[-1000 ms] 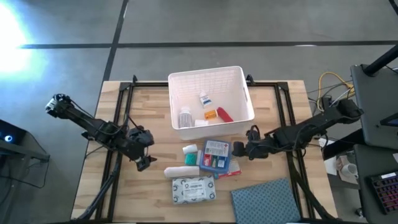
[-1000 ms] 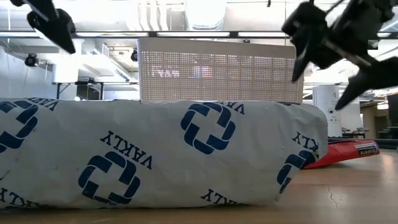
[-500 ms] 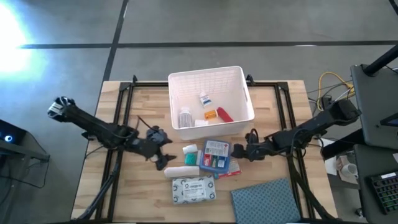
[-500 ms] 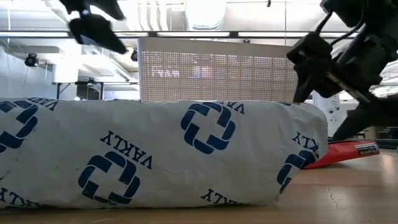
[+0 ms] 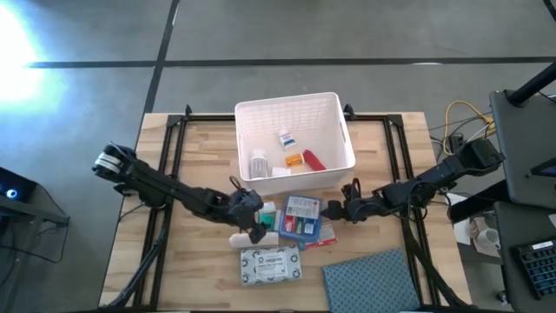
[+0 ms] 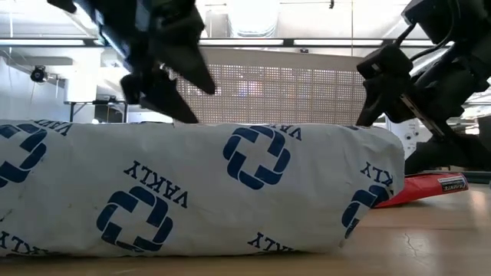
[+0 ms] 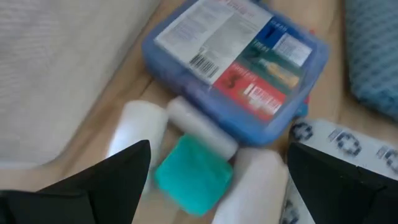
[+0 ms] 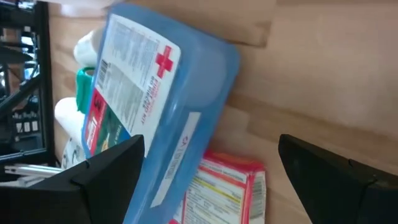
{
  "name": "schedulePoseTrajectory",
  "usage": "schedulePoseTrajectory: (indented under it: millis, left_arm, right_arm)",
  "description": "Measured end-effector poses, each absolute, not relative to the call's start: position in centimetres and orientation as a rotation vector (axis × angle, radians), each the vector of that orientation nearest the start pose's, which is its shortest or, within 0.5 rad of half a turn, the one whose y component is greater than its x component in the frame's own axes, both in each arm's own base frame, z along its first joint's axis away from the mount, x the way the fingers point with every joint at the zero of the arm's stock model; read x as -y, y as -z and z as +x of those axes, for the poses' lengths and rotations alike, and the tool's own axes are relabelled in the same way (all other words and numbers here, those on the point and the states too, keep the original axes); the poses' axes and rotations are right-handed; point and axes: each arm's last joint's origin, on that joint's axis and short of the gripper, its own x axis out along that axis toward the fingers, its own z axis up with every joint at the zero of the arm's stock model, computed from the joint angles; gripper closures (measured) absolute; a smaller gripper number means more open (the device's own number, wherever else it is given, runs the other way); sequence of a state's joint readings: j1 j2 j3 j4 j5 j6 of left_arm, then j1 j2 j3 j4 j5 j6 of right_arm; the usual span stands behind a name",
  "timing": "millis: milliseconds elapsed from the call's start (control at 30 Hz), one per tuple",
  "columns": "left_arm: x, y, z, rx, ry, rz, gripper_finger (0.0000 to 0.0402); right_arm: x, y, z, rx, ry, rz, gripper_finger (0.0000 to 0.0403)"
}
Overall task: Pick & place medical supplies in basket/bin
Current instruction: Put the blue first aid kit into the white bin
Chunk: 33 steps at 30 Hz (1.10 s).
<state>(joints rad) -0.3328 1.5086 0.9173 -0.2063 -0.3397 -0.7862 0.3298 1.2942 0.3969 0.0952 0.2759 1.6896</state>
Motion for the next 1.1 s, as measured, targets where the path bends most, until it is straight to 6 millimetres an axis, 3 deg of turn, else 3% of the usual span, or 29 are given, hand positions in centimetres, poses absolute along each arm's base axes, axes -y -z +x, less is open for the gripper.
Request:
schedulePoseTrajectory:
  millis: [200,367,667,1100]
  left_arm:
    - [9.3,-20.0,31.9,-0.566,-0.265,-0.559,0.0048]
    - [8.9,-18.0,33.3,-0.572,-0.262,-0.602,0.0048]
    - [8.6,-17.0,33.8,-0.589,-0.278,-0.644,0.0048]
    - [8.8,-15.8,34.1,-0.632,-0.278,-0.648,0.0048]
  right_arm:
    - [-5.9,-13.7,20.8,-0.572,0.586,1.328,0.0044]
    - [-5.9,-13.5,20.9,-0.574,0.590,1.319,0.0044]
    - [-6.5,-11.3,22.7,-0.544,0.565,1.362,0.0044]
    - [-6.0,-10.9,24.6,-0.473,0.497,1.321,0.0044]
